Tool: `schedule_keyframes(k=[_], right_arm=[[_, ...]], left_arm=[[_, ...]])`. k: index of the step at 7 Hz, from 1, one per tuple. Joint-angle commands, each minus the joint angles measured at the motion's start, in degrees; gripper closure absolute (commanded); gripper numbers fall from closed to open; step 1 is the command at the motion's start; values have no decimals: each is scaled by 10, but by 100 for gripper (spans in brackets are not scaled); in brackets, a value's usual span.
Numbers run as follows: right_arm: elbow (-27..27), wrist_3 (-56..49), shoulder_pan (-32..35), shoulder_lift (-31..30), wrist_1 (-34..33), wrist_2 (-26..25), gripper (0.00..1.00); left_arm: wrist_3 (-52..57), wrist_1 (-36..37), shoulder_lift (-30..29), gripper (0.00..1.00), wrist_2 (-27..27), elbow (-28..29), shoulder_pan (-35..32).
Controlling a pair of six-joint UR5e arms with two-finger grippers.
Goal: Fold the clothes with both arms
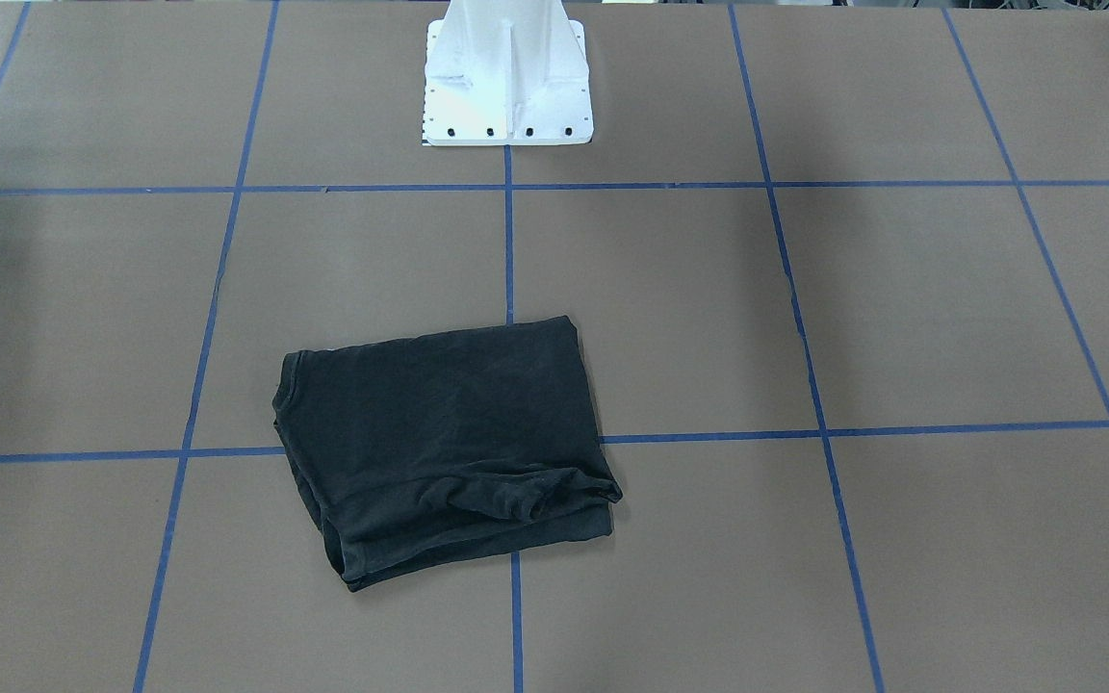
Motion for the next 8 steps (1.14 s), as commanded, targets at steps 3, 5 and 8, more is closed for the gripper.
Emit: schedule_keyframes(k=[3, 5, 8], right_arm=[[1, -2, -11, 2, 1, -40, 0], [6, -1, -11, 2, 1, -40, 0], [11, 0, -11, 1, 1, -34, 0]], left_arm=[[-1, -3, -1, 0, -2, 8, 1], [-1, -3, 1, 0, -3, 4, 1], [0, -5, 4, 0, -3, 0, 2]])
